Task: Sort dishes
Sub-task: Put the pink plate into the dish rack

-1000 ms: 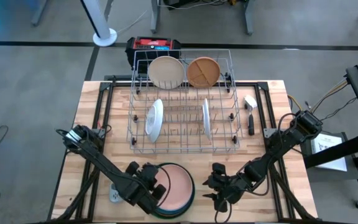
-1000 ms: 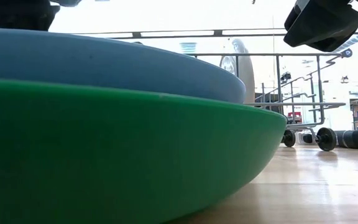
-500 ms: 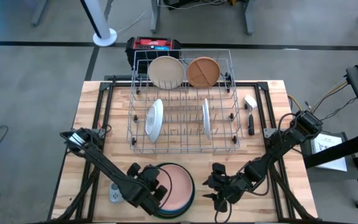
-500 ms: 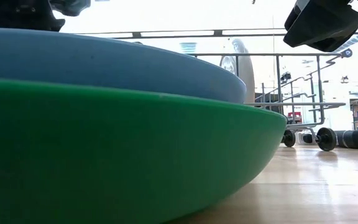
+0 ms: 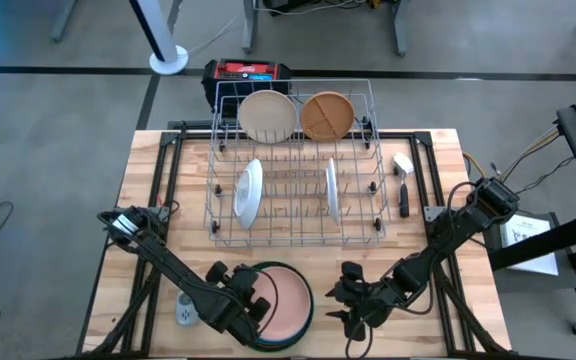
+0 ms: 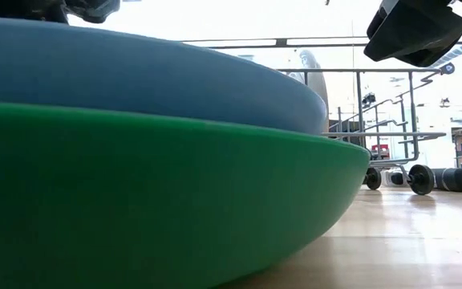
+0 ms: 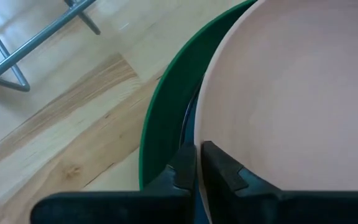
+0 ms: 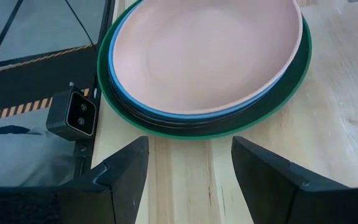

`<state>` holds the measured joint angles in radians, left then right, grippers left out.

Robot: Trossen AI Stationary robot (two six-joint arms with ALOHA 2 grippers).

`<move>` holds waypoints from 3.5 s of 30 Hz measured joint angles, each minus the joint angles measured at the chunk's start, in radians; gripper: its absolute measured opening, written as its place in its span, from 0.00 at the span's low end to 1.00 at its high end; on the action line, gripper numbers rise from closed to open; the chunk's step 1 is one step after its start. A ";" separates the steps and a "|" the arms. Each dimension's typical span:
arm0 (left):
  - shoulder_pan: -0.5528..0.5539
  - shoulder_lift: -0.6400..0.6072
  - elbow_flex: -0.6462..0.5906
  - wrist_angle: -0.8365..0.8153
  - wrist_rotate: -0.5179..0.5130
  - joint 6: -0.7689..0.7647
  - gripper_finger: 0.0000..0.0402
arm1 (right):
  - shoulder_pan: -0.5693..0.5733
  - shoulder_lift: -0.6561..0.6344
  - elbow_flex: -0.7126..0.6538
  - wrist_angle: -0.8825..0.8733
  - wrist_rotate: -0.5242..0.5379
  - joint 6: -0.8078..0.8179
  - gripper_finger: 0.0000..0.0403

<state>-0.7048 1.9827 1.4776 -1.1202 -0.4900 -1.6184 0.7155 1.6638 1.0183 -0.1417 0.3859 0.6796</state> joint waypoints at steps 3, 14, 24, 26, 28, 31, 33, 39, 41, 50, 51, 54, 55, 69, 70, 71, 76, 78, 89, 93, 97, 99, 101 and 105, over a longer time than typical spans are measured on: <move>0.000 -0.001 0.000 -0.002 -0.001 -0.001 0.01 | 0.000 0.000 0.000 0.000 0.001 0.000 0.54; -0.002 -0.005 0.106 -0.147 -0.048 -0.015 0.00 | 0.000 0.000 0.000 0.000 0.009 -0.001 0.55; -0.027 -0.006 0.244 -0.231 -0.181 0.068 0.00 | -0.001 0.000 0.000 0.000 0.137 0.005 0.57; -0.032 -0.006 0.264 -0.232 -0.207 0.084 0.00 | -0.006 -0.001 0.006 0.000 0.180 0.022 0.59; -0.036 -0.007 0.279 -0.231 -0.208 0.094 0.00 | -0.009 -0.001 0.019 0.003 0.217 0.027 0.61; -0.037 -0.007 0.283 -0.233 -0.209 0.099 0.00 | -0.014 -0.002 0.040 0.005 0.220 0.042 0.65; -0.036 -0.007 0.280 -0.231 -0.209 0.098 0.00 | -0.017 -0.002 0.053 0.005 0.219 0.079 0.67; -0.043 0.012 0.285 -0.230 -0.267 0.114 0.00 | -0.038 0.003 0.067 0.006 0.218 0.204 0.70; -0.048 0.020 0.303 -0.227 -0.286 0.137 0.00 | -0.047 0.007 0.064 0.002 0.216 0.241 0.70; -0.067 0.083 0.447 -0.236 -0.413 0.295 0.00 | -0.055 0.015 0.061 0.016 0.213 0.255 0.64; -0.067 0.095 0.472 -0.243 -0.429 0.312 0.00 | -0.054 0.015 0.061 0.028 0.209 0.243 0.63; -0.067 0.148 0.556 -0.271 -0.477 0.372 0.00 | -0.048 0.015 0.061 0.074 0.187 0.181 0.57; -0.067 0.169 0.590 -0.290 -0.495 0.386 0.00 | -0.043 0.015 0.061 0.086 0.185 0.154 0.53; -0.081 0.284 0.858 -0.451 -0.617 0.391 0.19 | 0.016 0.007 0.071 0.118 0.255 0.027 0.08; -0.085 0.280 0.861 -0.444 -0.617 0.396 0.21 | 0.021 0.005 0.071 0.121 0.255 0.025 0.08; -0.092 0.277 0.868 -0.439 -0.621 0.406 0.24 | 0.027 -0.001 0.072 0.122 0.255 0.025 0.08; -0.115 0.260 0.872 -0.444 -0.630 0.445 0.34 | 0.038 -0.031 0.073 0.099 0.249 0.023 0.08; -0.123 0.249 0.872 -0.450 -0.634 0.456 0.37 | 0.041 -0.054 0.073 0.082 0.255 0.022 0.08; -0.185 0.170 0.867 -0.453 -0.711 0.631 0.39 | 0.048 -0.240 0.072 -0.069 0.372 -0.034 0.08; -0.200 0.114 0.848 -0.453 -0.734 0.718 0.39 | 0.039 -0.348 0.072 -0.091 0.421 -0.153 0.08; -0.196 0.046 0.785 -0.452 -0.791 0.804 0.39 | -0.013 -0.469 0.072 -0.092 0.427 -0.313 0.08; -0.173 0.000 0.737 -0.451 -0.805 0.840 0.39 | -0.056 -0.523 0.072 -0.090 0.426 -0.397 0.08; -0.137 -0.047 0.678 -0.451 -0.813 0.864 0.39 | -0.110 -0.566 0.072 -0.085 0.423 -0.494 0.08; -0.032 -0.130 0.559 -0.448 -0.811 0.907 0.39 | -0.253 -0.634 0.072 -0.063 0.418 -0.666 0.08</move>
<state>-0.7368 1.8522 2.0362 -1.5678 -1.3006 -0.7116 0.4629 1.0297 1.0904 -0.2043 0.8036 0.0140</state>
